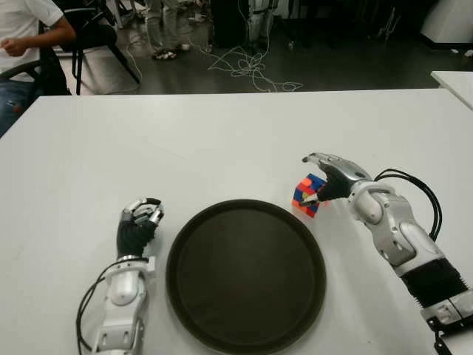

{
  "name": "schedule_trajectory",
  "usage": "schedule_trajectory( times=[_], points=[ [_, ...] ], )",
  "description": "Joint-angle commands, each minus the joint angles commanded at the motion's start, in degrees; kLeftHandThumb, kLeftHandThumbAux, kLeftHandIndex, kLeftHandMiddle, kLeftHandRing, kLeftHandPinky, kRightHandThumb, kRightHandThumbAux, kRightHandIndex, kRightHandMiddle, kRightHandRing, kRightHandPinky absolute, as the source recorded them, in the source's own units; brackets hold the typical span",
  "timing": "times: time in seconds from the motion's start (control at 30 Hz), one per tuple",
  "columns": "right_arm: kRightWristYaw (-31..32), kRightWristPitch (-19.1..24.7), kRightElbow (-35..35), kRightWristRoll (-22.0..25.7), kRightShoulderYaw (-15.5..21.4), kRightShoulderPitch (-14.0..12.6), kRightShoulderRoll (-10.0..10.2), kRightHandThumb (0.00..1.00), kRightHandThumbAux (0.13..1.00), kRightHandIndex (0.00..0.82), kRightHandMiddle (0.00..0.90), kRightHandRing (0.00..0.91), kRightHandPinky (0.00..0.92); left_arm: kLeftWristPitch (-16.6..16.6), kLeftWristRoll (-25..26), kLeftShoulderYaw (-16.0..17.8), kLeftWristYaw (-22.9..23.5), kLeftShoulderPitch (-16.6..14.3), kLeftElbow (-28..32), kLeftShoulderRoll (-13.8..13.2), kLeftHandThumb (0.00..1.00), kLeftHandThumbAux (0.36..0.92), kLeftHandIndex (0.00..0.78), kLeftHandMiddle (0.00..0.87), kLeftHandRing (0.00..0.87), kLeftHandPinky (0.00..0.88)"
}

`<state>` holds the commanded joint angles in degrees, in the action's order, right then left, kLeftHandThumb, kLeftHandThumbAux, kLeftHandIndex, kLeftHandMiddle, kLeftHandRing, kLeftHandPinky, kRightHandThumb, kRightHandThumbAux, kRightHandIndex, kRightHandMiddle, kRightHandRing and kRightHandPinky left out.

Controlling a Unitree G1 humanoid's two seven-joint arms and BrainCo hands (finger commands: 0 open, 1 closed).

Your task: Pick up the Rubik's Cube and put it in the plate

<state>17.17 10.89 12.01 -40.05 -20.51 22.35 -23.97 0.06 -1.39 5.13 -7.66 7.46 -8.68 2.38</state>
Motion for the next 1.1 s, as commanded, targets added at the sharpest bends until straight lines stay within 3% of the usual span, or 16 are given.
schedule_trajectory(
  times=[0.57,1.1],
  points=[
    [0.4,1.0,-0.4,0.3,-0.2,-1.1,0.3,0.000,0.630,0.000,0.000,0.000,0.000,-0.1,-0.2,-0.2,0.5,0.1,0.1,-0.6,0.709,0.704,0.441,0.786,0.798,0.777],
    [2.2,2.4,-1.9,0.7,-0.2,-2.0,0.2,0.000,0.671,0.000,0.000,0.000,0.000,-0.5,-0.5,-0.3,0.3,0.3,0.0,-0.7,0.709,0.705,0.441,0.780,0.791,0.771]
  ],
)
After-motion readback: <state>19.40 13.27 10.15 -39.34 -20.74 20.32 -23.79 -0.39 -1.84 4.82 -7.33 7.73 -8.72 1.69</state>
